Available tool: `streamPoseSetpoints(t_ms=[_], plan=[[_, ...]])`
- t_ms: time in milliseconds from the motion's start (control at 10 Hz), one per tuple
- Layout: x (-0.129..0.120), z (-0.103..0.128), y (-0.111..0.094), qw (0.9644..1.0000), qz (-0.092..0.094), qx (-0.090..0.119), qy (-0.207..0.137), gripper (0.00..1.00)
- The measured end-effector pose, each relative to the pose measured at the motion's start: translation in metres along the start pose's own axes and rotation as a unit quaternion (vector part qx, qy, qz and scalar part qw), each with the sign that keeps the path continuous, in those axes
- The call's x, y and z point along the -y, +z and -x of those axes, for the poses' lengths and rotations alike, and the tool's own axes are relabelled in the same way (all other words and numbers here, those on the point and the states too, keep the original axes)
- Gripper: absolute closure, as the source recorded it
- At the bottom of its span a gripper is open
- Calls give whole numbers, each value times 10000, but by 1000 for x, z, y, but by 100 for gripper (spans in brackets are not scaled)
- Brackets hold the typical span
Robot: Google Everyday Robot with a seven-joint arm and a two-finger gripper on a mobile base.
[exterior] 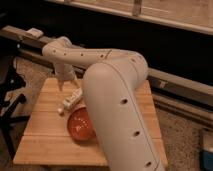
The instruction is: Place the bottle in the ceramic bowl
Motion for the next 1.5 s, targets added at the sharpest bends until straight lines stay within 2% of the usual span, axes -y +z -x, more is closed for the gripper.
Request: streamPoseSetpoints(t_ms=[1000,1500], plan=[[-18,15,77,9987,-56,-490,151,35],[-13,13,87,9979,-57,-562,308,35]])
